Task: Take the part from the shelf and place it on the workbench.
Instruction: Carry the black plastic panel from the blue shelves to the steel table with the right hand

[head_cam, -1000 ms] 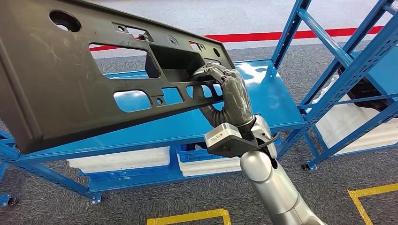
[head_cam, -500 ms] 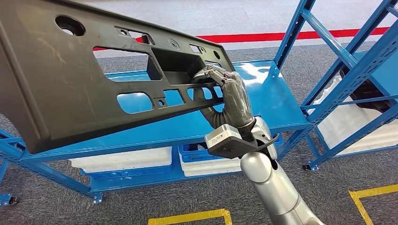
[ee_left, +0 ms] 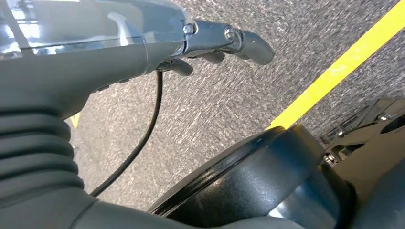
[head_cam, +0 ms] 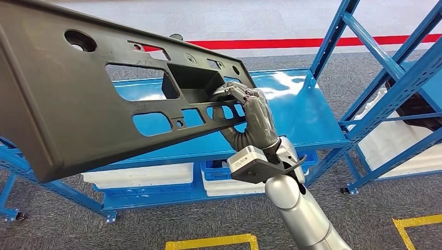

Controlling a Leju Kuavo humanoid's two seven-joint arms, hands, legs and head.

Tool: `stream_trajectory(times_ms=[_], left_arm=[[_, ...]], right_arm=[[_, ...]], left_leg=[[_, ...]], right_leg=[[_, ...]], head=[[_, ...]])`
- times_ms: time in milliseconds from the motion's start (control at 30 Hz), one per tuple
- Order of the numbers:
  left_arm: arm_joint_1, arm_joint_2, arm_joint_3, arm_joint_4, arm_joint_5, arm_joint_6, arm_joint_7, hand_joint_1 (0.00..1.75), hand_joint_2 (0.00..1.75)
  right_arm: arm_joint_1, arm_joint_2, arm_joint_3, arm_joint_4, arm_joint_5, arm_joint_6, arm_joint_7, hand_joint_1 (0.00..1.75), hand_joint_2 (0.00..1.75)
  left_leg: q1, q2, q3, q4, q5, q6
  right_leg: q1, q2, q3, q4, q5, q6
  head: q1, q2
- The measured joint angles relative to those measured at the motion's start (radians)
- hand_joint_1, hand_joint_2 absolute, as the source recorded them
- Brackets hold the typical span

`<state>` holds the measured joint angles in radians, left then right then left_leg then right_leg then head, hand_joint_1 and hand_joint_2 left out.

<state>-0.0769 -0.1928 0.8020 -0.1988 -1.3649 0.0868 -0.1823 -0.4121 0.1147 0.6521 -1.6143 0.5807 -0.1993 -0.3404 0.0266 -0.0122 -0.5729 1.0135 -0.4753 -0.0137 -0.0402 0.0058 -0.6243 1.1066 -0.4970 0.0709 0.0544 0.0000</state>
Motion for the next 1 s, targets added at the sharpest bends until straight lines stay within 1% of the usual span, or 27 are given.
stream_trajectory(times_ms=[33, 67, 133, 167, 200, 233, 267, 333, 367, 400, 433, 467, 500, 533, 567, 600, 633, 667, 700, 733, 767, 833, 867, 900, 933, 967, 1000], left_arm=[[0.0, 0.001, 0.0, 0.0, 0.0, 0.001, 0.0, 0.0, 1.75], [0.0, 0.002, 0.0, 0.0, 0.0, 0.002, 0.0, 0.0, 1.75], [0.0, 0.003, 0.0, 0.0, -0.001, 0.003, 0.0, 0.0, 1.75], [0.0, 0.003, 0.0, 0.0, -0.001, 0.004, 0.0, 0.0, 1.75], [0.0, 0.003, 0.0, 0.0, -0.001, 0.004, 0.0, 0.0, 1.75], [0.0, 0.004, 0.0, 0.0, -0.001, 0.004, 0.0, 0.0, 1.75], [0.0, 0.004, 0.0, 0.0, -0.001, 0.004, -0.001, 0.0, 1.75], [-0.003, 0.005, 0.0, 0.0, 0.0, 0.005, -0.003, 0.0, 1.75], [-0.005, 0.005, 0.001, 0.0, 0.0, 0.005, -0.004, 0.0, 1.75], [-0.007, 0.006, 0.001, 0.0, 0.0, 0.006, -0.004, 0.0, 1.75], [-0.008, 0.006, 0.001, 0.0, 0.0, 0.006, -0.004, 0.0, 1.75], [-0.008, 0.006, 0.001, 0.0, -0.001, 0.007, -0.003, 0.0, 1.75], [-0.007, 0.006, 0.001, 0.0, -0.001, 0.007, -0.002, 0.0, 1.75], [-0.007, 0.005, 0.0, 0.001, -0.002, 0.006, -0.001, 0.0, 1.75], [-0.006, 0.005, 0.0, 0.002, -0.002, 0.006, -0.001, 0.0, 1.75], [-0.005, 0.005, 0.0, 0.002, -0.002, 0.006, -0.001, 0.0, 1.75], [-0.003, 0.005, 0.0, 0.003, -0.002, 0.006, -0.002, 0.0, 1.75], [-0.001, 0.005, 0.0, 0.003, -0.002, 0.007, -0.002, 0.0, 1.75], [0.001, 0.005, 0.0, 0.003, -0.002, 0.007, -0.003, 0.0, 1.75], [0.002, 0.005, 0.0, 0.003, -0.002, 0.008, -0.004, 0.0, 1.75], [0.002, 0.005, 0.0, 0.003, -0.002, 0.008, -0.004, 0.0, 1.75], [0.002, 0.005, 0.0, 0.003, -0.002, 0.008, -0.004, 0.0, 1.75], [0.002, 0.005, 0.0, 0.003, -0.002, 0.008, -0.004, 0.0, 1.75], [0.002, 0.005, 0.0, 0.003, -0.002, 0.008, -0.004, 0.0, 1.75], [0.002, 0.005, 0.0, 0.003, -0.002, 0.008, -0.004, 0.0, 1.75], [0.002, 0.005, 0.0, 0.003, -0.002, 0.008, -0.004, 0.0, 1.75], [0.002, 0.004, 0.0, 0.003, -0.002, 0.008, -0.005, 0.0, 1.75]], right_arm=[[0.0, 0.003, 0.002, 0.002, -0.001, 0.0, -0.001, 1.75, 1.75], [0.0, 0.005, 0.004, 0.003, -0.002, 0.0, -0.002, 1.75, 1.75], [0.0, 0.009, 0.006, 0.007, -0.004, -0.001, -0.002, 1.75, 1.75], [0.0, 0.011, 0.006, 0.009, -0.005, -0.001, -0.002, 1.75, 1.75], [0.0, 0.013, 0.006, 0.01, -0.005, -0.001, -0.002, 1.75, 1.75], [0.0, 0.015, 0.007, 0.011, -0.005, -0.001, -0.003, 1.75, 1.75], [0.0, 0.018, 0.007, 0.012, -0.005, -0.001, -0.003, 1.75, 1.75], [0.0, 0.02, 0.008, 0.015, -0.006, -0.001, -0.003, 1.75, 1.75], [0.0, 0.02, 0.01, 0.018, -0.006, -0.001, -0.004, 1.75, 1.75], [0.0, 0.02, 0.011, 0.021, -0.006, -0.001, -0.004, 1.75, 1.75], [0.0, 0.02, 0.012, 0.023, -0.007, -0.001, -0.004, 1.75, 1.75], [0.0, 0.02, 0.013, 0.025, -0.007, -0.001, -0.005, 1.75, 1.75], [0.0, 0.02, 0.014, 0.026, -0.008, -0.002, -0.006, 1.75, 1.75], [-0.001, 0.02, 0.014, 0.027, -0.009, -0.002, -0.007, 1.75, 1.75], [-0.001, 0.021, 0.014, 0.027, -0.009, -0.002, -0.007, 1.75, 1.75], [-0.002, 0.021, 0.015, 0.027, -0.01, -0.003, -0.008, 1.75, 1.75], [-0.002, 0.021, 0.016, 0.028, -0.01, -0.003, -0.008, 1.75, 1.75], [-0.002, 0.021, 0.017, 0.028, -0.01, -0.003, -0.008, 1.75, 1.75], [-0.002, 0.021, 0.018, 0.029, -0.01, -0.003, -0.008, 1.75, 1.75], [-0.002, 0.021, 0.019, 0.029, -0.011, -0.003, -0.008, 1.75, 1.75], [-0.002, 0.02, 0.019, 0.029, -0.011, -0.004, -0.009, 1.75, 1.75], [-0.002, 0.02, 0.021, 0.031, -0.011, -0.004, -0.009, 1.75, 1.75], [-0.001, 0.02, 0.021, 0.032, -0.011, -0.004, -0.009, 1.75, 1.75], [-0.001, 0.019, 0.022, 0.034, -0.011, -0.004, -0.009, 1.75, 1.75], [-0.001, 0.019, 0.022, 0.035, -0.012, -0.004, -0.009, 1.75, 1.75], [-0.001, 0.019, 0.023, 0.037, -0.012, -0.004, -0.009, 1.75, 1.75], [-0.001, 0.019, 0.023, 0.037, -0.012, -0.004, -0.009, 1.75, 1.75]], left_leg=[[0.0, -0.001, 0.0, 0.002, -0.002, -0.008], [0.0, -0.002, -0.001, 0.002, -0.001, -0.017], [-0.001, -0.002, 0.0, -0.006, 0.005, -0.033], [0.001, -0.002, 0.002, -0.009, 0.006, -0.039], [0.002, 0.0, 0.0, -0.004, -0.001, -0.044], [0.002, 0.001, -0.008, 0.02, -0.021, -0.046], [0.001, 0.002, -0.025, 0.067, -0.054, -0.047], [-0.004, 0.003, -0.073, 0.203, -0.128, -0.047], [-0.005, 0.003, -0.089, 0.258, -0.151, -0.047], [-0.006, 0.003, -0.089, 0.28, -0.156, -0.047], [-0.006, 0.003, -0.07, 0.261, -0.142, -0.046], [-0.004, 0.003, -0.035, 0.205, -0.113, -0.046], [-0.001, 0.003, 0.004, 0.133, -0.084, -0.047], [0.001, 0.003, 0.036, 0.068, -0.063, -0.047], [0.002, 0.001, 0.052, 0.027, -0.052, -0.046], [0.001, 0.0, 0.054, 0.01, -0.05, -0.042], [-0.002, -0.002, 0.049, 0.01, -0.05, -0.035], [-0.003, -0.002, 0.042, 0.013, -0.046, -0.026], [-0.003, -0.001, 0.037, 0.014, -0.041, -0.017], [-0.004, 0.001, 0.032, 0.014, -0.036, -0.007], [-0.004, 0.003, 0.026, 0.013, -0.03, 0.001], [-0.007, 0.007, 0.011, 0.013, -0.019, 0.012], [-0.01, 0.008, 0.003, 0.014, -0.014, 0.014], [-0.014, 0.009, -0.004, 0.014, -0.009, 0.016], [-0.017, 0.01, -0.009, 0.015, -0.004, 0.016], [-0.02, 0.01, -0.014, 0.015, -0.001, 0.017], [-0.023, 0.009, -0.017, 0.016, 0.002, 0.016]], right_leg=[[0.002, 0.001, 0.026, -0.053, 0.017, -0.003], [0.005, 0.002, 0.041, -0.084, 0.023, -0.008], [0.011, 0.004, 0.042, -0.091, 0.02, -0.022], [0.009, 0.004, 0.041, -0.092, 0.023, -0.03], [0.007, 0.003, 0.04, -0.093, 0.025, -0.038], [0.005, 0.001, 0.04, -0.095, 0.028, -0.047], [0.003, -0.002, 0.039, -0.097, 0.031, -0.055], [0.006, -0.006, 0.034, -0.096, 0.036, -0.066], [0.008, -0.007, 0.031, -0.096, 0.038, -0.068], [0.009, -0.007, 0.028, -0.095, 0.041, -0.069], [0.009, -0.007, 0.025, -0.094, 0.043, -0.068], [0.009, -0.006, 0.024, -0.093, 0.045, -0.067], [0.008, -0.006, 0.022, -0.091, 0.046, -0.064], [0.01, -0.005, 0.019, -0.087, 0.048, -0.059], [0.012, -0.005, 0.014, -0.084, 0.052, -0.053], [0.015, -0.005, 0.009, -0.083, 0.056, -0.047], [0.016, -0.005, 0.005, -0.083, 0.062, -0.04], [0.016, -0.005, 0.002, -0.086, 0.067, -0.034], [0.015, -0.005, -0.001, -0.084, 0.063, -0.029], [0.014, -0.005, -0.008, -0.069, 0.047, -0.026], [0.015, -0.005, -0.022, -0.036, 0.018, -0.024], [0.017, -0.005, -0.067, 0.089, -0.065, -0.024], [0.018, -0.005, -0.086, 0.151, -0.095, -0.024], [0.019, -0.005, -0.092, 0.189, -0.108, -0.026], [0.021, -0.005, -0.079, 0.189, -0.103, -0.029], [0.024, -0.005, -0.048, 0.151, -0.082, -0.034], [0.028, -0.005, -0.003, 0.085, -0.055, -0.041]], head=[[0.003, 0.0], [0.004, 0.0], [0.0, 0.0], [-0.004, 0.0], [-0.01, 0.0], [-0.017, 0.0], [-0.027, 0.0], [-0.044, 0.0], [-0.048, 0.0], [-0.05, 0.0], [-0.052, 0.0], [-0.053, 0.0], [-0.054, 0.0], [-0.057, 0.0], [-0.059, 0.0], [-0.058, 0.0], [-0.057, 0.0], [-0.054, 0.0], [-0.051, 0.0], [-0.049, 0.0], [-0.044, 0.0], [-0.031, 0.0], [-0.025, 0.0], [-0.02, 0.0], [-0.016, 0.0], [-0.013, 0.0], [-0.009, 0.0]])
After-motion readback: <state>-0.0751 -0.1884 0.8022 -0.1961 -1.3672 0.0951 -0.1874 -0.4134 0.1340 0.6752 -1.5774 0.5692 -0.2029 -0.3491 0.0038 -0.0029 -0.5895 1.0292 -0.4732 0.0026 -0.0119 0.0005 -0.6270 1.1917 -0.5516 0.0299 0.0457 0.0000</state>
